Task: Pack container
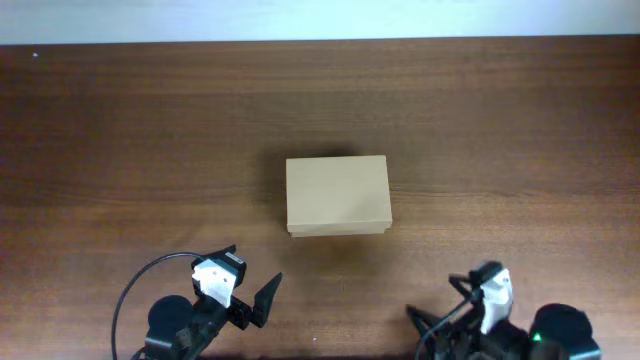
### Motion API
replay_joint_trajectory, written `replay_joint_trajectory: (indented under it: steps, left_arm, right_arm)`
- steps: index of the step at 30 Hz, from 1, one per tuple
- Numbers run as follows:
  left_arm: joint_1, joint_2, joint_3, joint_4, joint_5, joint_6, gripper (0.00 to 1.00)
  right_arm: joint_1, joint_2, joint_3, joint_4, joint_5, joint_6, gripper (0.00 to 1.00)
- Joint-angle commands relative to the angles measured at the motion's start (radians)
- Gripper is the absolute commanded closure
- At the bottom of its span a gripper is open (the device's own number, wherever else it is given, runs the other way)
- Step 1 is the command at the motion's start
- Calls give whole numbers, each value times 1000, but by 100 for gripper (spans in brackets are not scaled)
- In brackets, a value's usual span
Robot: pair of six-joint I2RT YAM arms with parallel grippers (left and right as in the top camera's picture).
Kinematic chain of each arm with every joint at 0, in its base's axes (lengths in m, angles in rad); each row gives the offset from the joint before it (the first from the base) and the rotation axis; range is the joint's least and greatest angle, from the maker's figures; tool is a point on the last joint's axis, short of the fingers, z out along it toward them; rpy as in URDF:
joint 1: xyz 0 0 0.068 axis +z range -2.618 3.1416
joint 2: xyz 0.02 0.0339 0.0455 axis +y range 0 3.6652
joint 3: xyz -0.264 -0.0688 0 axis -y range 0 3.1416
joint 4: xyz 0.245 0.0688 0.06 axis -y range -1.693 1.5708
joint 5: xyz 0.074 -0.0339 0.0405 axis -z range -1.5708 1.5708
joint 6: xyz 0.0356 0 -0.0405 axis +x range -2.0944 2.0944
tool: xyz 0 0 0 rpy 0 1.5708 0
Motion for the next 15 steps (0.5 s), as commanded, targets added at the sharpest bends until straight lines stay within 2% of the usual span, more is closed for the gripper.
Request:
replay_joint_trajectory:
  steps: [1, 5, 12, 15]
  left_arm:
    - [-3, -10, -4, 0, 11, -6, 1]
    - [-3, -10, -4, 0, 11, -6, 1]
    - [-3, -10, -4, 0, 11, -6, 1]
    - [-3, -10, -4, 0, 11, -6, 1]
  right_arm:
    - [50, -58, -128, 167, 20, -2, 1]
    - [89, -127, -294, 361, 119, -3, 1]
    - [135, -158, -488, 459, 194, -3, 1]
    - [159, -158, -490, 476, 227, -14, 1]
